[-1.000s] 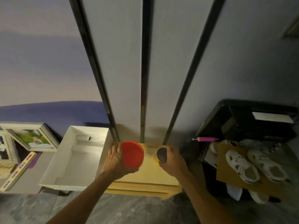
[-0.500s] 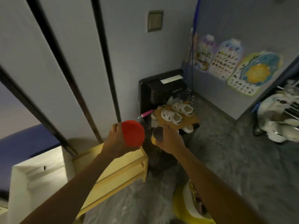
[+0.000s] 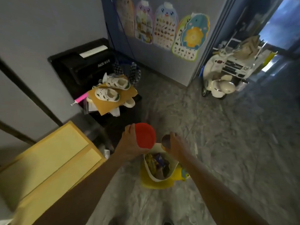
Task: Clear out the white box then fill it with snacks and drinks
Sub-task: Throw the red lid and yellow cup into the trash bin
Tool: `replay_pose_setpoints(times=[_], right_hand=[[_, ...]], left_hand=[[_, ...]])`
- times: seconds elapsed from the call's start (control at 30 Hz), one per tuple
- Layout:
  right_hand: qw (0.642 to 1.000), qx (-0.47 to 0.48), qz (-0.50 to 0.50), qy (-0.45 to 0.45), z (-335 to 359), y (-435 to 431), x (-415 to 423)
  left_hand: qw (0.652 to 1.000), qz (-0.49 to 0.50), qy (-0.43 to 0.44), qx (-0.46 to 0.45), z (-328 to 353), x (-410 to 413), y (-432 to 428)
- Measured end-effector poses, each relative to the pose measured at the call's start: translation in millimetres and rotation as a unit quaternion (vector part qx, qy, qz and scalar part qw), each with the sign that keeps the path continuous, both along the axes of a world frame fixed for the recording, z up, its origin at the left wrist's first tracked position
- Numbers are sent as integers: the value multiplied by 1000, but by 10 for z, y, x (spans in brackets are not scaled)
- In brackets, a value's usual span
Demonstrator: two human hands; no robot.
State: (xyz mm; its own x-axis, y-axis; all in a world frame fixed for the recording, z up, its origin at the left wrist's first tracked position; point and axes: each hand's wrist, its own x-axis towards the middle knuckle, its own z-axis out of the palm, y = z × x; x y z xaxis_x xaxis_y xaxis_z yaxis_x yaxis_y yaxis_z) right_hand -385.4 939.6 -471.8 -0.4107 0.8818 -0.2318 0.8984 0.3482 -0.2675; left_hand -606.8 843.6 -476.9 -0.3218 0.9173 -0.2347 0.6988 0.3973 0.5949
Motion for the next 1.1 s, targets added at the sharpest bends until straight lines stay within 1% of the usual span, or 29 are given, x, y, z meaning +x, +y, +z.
replay_pose_setpoints(times=[0.13, 0.2, 0.3, 0.43, 0.53, 0.63, 0.73, 0.87, 0.97, 1.1], right_hand=[[998, -61, -21, 7, -704, 181, 459], [995, -89, -50, 14, -1091, 242, 584], [982, -141, -112, 50, -1733, 342, 711], [975, -151, -144, 76, -2546, 438, 800], [970, -153, -162, 99, -3010, 432, 822], [970, -156, -151, 106, -3198, 401, 827], [975, -160, -122, 88, -3254, 373, 875], [976, -170, -109, 77, -3045, 382, 971], [979, -162, -103, 74, -2580, 430, 1020], [986, -127, -63, 85, -1782, 541, 1071]], left_hand=[[1000, -7, -3, -25, -665, 542, 231], [999, -6, 0, -47, -1047, 699, 299], [997, 11, -1, -79, -1685, 824, 374], [995, 18, 3, -95, -2459, 862, 527], [994, -36, 18, -103, -2840, 903, 605], [987, -98, 68, -107, -3073, 930, 634], [980, -124, 101, -120, -3152, 971, 621], [983, -107, 100, -114, -2891, 1002, 584], [986, -98, 103, -88, -2414, 1002, 577], [988, -87, 119, -50, -1593, 977, 582]])
